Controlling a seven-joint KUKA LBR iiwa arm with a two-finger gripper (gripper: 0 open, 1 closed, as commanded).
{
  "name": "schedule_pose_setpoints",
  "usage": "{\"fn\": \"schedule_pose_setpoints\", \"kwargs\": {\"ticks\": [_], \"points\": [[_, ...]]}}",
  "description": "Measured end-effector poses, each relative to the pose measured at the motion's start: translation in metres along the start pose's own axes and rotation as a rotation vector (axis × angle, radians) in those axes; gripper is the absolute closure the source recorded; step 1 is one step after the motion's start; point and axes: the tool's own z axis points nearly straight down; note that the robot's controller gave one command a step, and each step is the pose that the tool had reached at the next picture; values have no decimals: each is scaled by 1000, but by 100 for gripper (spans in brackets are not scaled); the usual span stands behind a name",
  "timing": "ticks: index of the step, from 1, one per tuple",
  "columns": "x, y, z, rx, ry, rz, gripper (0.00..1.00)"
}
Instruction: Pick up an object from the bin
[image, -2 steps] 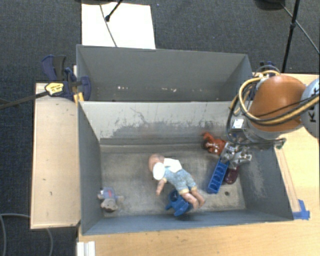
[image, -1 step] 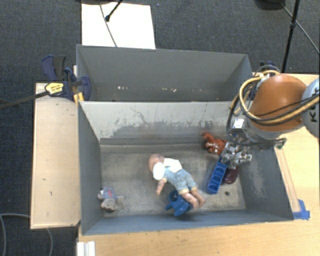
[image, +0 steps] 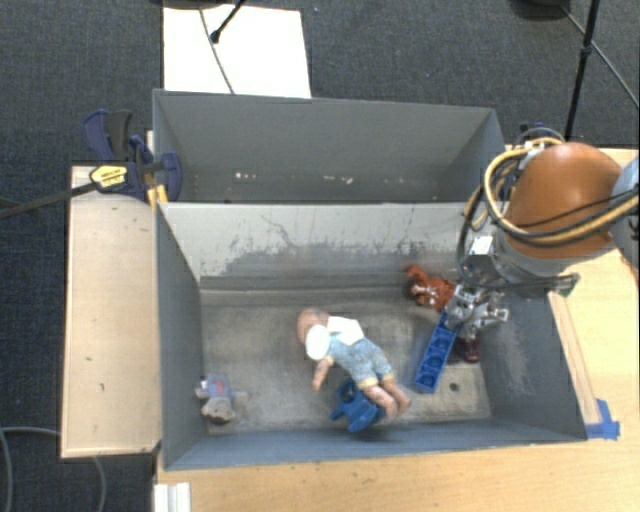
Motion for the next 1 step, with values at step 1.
{"fn": "schedule_pose_setpoints", "kwargs": {"ticks": [1], "points": [[0, -1, -18, -1, 1, 1, 100]]}}
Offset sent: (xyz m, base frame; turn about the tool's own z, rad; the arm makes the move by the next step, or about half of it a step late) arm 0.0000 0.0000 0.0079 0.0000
